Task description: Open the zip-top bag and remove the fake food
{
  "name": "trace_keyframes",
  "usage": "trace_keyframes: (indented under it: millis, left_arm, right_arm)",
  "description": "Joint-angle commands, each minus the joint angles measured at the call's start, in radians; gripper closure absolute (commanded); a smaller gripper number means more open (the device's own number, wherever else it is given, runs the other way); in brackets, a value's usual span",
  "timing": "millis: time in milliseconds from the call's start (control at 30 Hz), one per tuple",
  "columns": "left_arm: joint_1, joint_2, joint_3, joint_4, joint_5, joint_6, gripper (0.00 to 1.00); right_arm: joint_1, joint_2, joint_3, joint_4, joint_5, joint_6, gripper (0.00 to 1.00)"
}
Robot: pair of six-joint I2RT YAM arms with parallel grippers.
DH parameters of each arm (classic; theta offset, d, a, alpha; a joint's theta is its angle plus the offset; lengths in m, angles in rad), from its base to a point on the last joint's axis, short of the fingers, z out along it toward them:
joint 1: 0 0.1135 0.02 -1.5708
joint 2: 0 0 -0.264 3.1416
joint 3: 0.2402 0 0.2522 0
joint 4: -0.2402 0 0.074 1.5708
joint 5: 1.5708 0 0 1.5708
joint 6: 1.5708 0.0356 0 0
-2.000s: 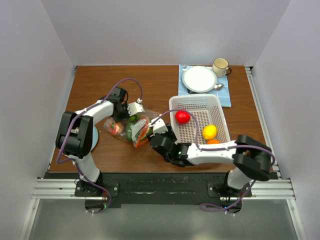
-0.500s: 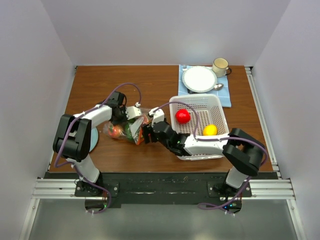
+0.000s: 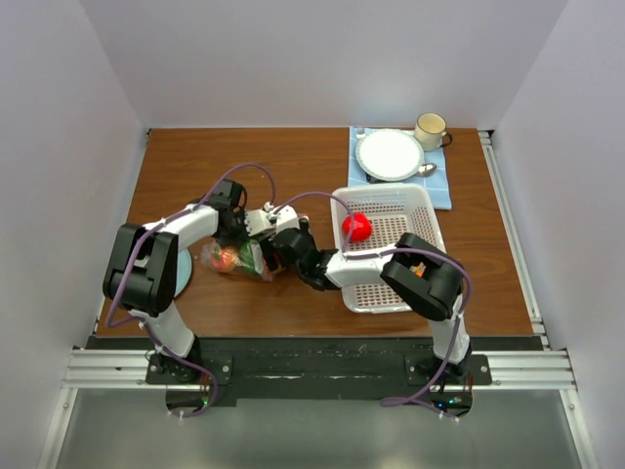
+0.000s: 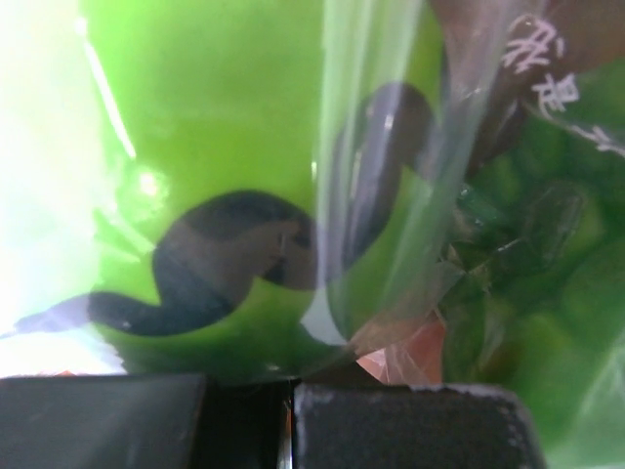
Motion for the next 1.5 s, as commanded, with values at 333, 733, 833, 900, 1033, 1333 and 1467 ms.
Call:
trace_keyframes:
  millis: [333,733,833,900,1033,1333,1467]
  left_arm:
    - [0.001,-0.041,0.007,-0.066,0.060,0.013,1.00]
    - [0.002,-0.030,0.004,-0.038,0.027,0.011,1.00]
    - [0.002,-0.038,0.006,-0.038,0.024,0.013,1.00]
    - [0.002,-0.041,0.006,-0.040,0.024,0.014,1.00]
    - [0.002,-0.039,0.024,-0.054,0.024,0.010,1.00]
    - [-0.028,-0.157,0.420,-0.377,0.216,-0.078,1.00]
    - [-0.036,-0.184,0.541,-0.471,0.319,-0.104,1.00]
  right_arm:
    - [0.001,-0.060,-0.081,-0.015,0.057,-0.019,0.44]
    - [0.001,-0.494,-0.103,-0.338,0.051,-0.059,0.72]
    - [0.001,-0.586,-0.138,-0.455,0.124,-0.037,0.72]
    - [-0.001,-0.657,-0.170,-0.560,0.190,-0.014,0.72]
    - [-0.005,-0.786,-0.236,-0.682,0.443,0.073,0.74]
    - [-0.032,-0.742,-0.219,-0.856,0.675,0.276,0.20]
    - [-0.025,-0.756,-0.250,-0.735,0.565,0.184,0.04]
